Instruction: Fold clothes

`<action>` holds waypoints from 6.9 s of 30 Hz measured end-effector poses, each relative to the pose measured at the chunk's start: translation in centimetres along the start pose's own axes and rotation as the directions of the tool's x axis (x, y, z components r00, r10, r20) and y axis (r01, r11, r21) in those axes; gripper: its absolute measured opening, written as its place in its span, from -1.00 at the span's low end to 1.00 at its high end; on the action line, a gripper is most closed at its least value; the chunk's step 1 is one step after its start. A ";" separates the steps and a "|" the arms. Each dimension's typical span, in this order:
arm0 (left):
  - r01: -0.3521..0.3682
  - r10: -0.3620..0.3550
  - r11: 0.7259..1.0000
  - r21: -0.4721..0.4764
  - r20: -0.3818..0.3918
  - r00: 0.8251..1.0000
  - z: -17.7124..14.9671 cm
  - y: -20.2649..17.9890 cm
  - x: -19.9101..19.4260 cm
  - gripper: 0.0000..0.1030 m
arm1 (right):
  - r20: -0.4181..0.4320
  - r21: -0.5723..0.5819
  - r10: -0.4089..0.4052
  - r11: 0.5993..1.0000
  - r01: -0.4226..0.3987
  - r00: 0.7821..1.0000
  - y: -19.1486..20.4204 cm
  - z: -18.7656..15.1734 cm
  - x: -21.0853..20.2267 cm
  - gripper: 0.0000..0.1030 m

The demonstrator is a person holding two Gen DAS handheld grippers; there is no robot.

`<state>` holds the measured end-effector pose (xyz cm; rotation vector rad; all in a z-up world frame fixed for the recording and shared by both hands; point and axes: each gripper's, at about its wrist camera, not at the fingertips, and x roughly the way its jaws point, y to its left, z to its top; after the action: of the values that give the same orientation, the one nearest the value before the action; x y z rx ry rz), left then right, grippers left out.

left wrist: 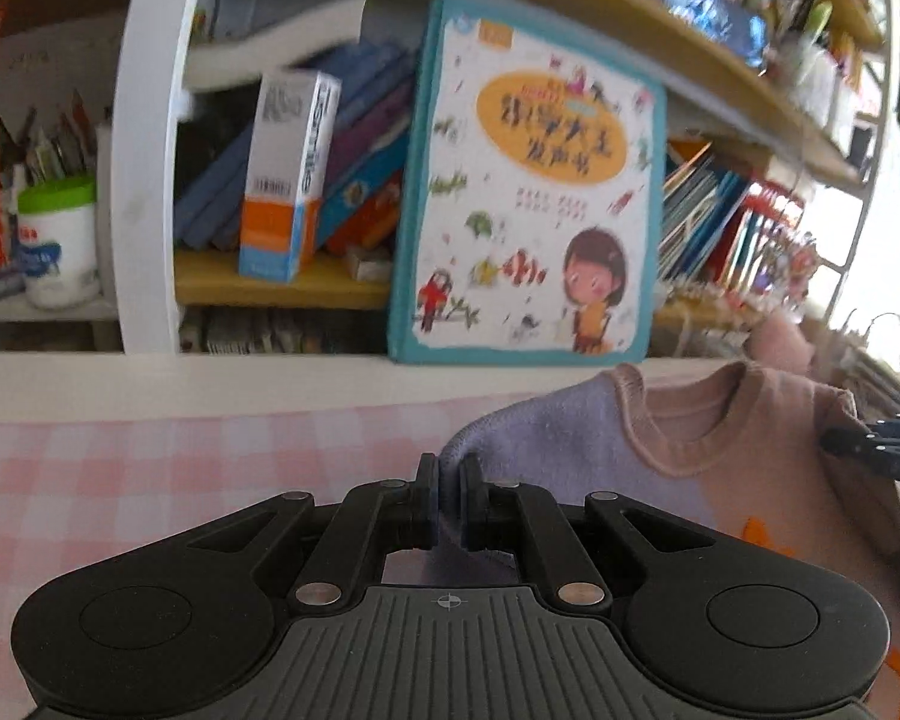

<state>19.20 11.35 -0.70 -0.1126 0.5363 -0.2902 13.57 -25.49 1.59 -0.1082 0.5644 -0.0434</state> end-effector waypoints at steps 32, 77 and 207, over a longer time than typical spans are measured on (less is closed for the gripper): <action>0.236 -0.241 0.966 0.106 0.039 0.970 -4.4 -6.0 -9.4 0.13 | -0.051 -0.114 -0.008 0.994 0.002 0.999 3.0 -6.8 -17.7 0.09; 0.280 -0.262 0.948 0.151 -0.127 0.957 -8.5 -8.2 -9.6 0.32 | 0.002 -0.058 -0.650 0.759 0.649 0.760 -14.7 -2.2 -9.7 -0.05; -0.122 0.119 0.978 -0.172 -0.026 0.993 -9.8 -0.1 -16.9 -0.22 | -0.079 0.055 0.096 0.994 -0.092 0.992 3.2 -11.6 -16.5 -0.07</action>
<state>0.29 16.02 -0.81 -0.2456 0.5815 -0.1257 -6.51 -22.21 0.25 -0.0298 0.6485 0.0296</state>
